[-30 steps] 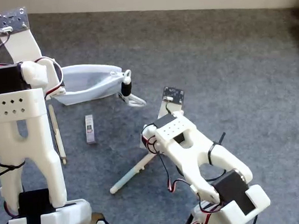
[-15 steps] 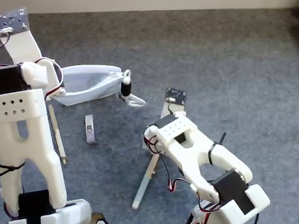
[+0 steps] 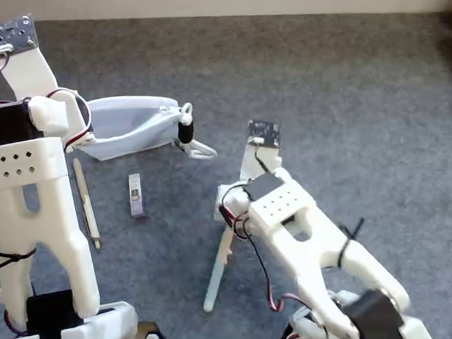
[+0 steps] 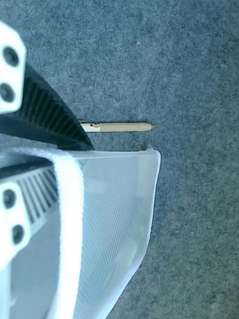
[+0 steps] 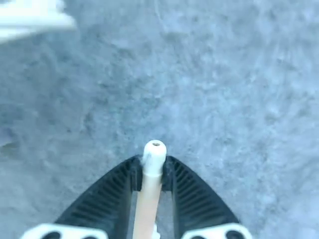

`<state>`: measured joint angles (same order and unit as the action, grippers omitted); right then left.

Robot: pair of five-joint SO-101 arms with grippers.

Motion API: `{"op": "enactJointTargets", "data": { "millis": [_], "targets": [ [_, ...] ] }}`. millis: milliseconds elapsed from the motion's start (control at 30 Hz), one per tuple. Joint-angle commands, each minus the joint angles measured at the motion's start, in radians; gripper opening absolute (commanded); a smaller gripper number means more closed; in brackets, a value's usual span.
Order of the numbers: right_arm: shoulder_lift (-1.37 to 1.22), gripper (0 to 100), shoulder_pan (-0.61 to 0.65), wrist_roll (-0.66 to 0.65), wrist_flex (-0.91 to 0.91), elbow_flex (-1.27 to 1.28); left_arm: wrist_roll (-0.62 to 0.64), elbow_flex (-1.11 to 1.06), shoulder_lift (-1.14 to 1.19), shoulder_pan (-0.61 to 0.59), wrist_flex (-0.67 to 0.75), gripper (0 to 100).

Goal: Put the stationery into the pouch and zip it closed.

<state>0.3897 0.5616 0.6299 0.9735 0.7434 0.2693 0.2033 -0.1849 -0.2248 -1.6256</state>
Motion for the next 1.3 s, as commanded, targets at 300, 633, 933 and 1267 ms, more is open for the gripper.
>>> {"op": "enactJointTargets", "data": {
  "millis": [300, 633, 933, 1267],
  "targets": [
    [0.410, 0.5, -0.005, -0.137, 0.001, -0.021, 0.011, -0.001, -0.004, 0.001, 0.014, 1],
    [0.596, 0.5, 0.051, -0.250, -0.128, -0.025, 0.011, -0.002, -0.008, 0.001, 0.014, 1],
    [0.659, 0.5, 0.111, -0.327, -0.372, -0.031, 0.011, -0.002, -0.008, -0.001, 0.014, 1],
    [0.659, 0.5, 0.111, -0.327, -0.616, -0.035, 0.011, -0.002, -0.008, 0.001, 0.014, 1]
  ]
}}
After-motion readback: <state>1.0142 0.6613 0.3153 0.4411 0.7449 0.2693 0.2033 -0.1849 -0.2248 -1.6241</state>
